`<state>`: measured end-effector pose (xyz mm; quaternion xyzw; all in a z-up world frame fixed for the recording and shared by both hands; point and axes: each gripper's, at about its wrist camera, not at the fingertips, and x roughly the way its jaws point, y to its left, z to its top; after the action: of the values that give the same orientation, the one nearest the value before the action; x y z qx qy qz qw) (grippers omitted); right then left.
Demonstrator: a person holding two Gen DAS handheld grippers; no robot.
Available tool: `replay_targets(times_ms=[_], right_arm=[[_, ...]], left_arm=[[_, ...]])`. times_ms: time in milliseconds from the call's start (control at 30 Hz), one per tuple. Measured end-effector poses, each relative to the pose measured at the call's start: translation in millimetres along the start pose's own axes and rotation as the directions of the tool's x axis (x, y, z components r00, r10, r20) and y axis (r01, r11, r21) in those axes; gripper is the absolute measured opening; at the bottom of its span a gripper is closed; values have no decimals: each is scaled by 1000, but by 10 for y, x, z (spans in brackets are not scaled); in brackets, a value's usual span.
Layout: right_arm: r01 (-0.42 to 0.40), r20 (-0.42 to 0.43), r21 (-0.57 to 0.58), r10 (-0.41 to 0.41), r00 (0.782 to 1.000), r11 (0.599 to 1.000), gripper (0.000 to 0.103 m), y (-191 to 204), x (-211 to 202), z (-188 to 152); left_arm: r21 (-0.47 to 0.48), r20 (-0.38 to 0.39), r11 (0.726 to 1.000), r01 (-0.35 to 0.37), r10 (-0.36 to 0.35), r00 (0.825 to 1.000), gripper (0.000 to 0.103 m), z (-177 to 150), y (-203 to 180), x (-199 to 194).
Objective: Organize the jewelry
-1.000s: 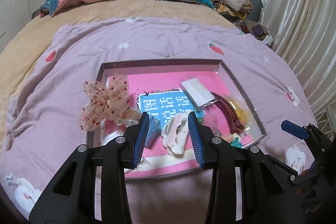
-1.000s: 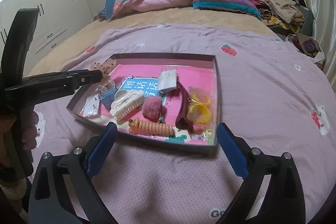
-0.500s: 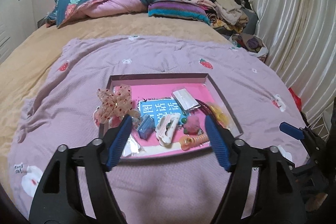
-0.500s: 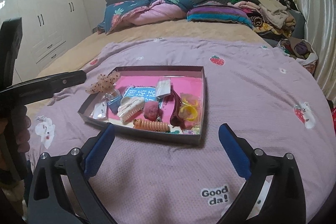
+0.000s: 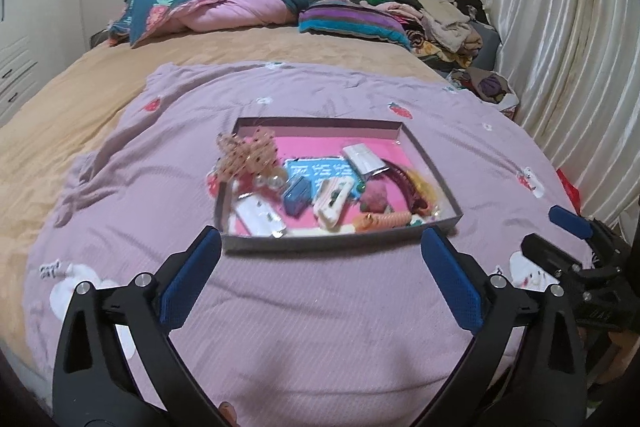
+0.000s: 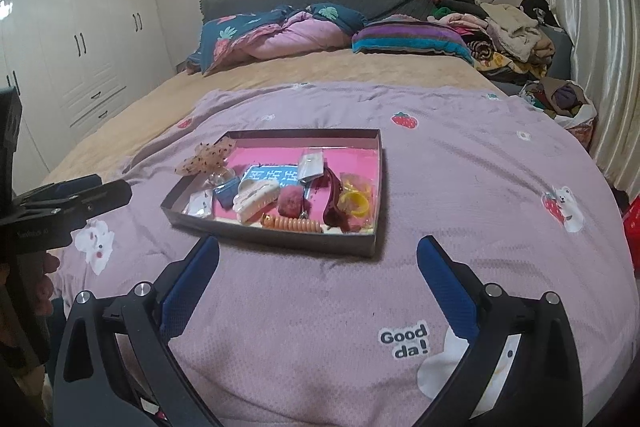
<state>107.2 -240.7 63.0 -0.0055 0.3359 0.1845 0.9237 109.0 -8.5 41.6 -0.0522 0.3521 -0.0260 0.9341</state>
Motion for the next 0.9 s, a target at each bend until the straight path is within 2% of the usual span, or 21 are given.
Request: replay_targets(times_ms=[233, 533, 900], right_arm=[[-3, -6, -8, 3, 1000, 1000, 99, 54, -32, -190], [-2, -38, -6, 2, 999, 1000, 99, 139, 83, -534], [-4, -37, -7, 4, 999, 1000, 99, 173, 110, -596]], left_arm=[[5, 6, 999, -36, 36, 999, 93, -261, 76, -40], [-6, -14, 999, -49, 49, 999, 93, -605, 120, 6], [-11, -23, 998, -55, 55, 998, 94, -701, 123, 25]])
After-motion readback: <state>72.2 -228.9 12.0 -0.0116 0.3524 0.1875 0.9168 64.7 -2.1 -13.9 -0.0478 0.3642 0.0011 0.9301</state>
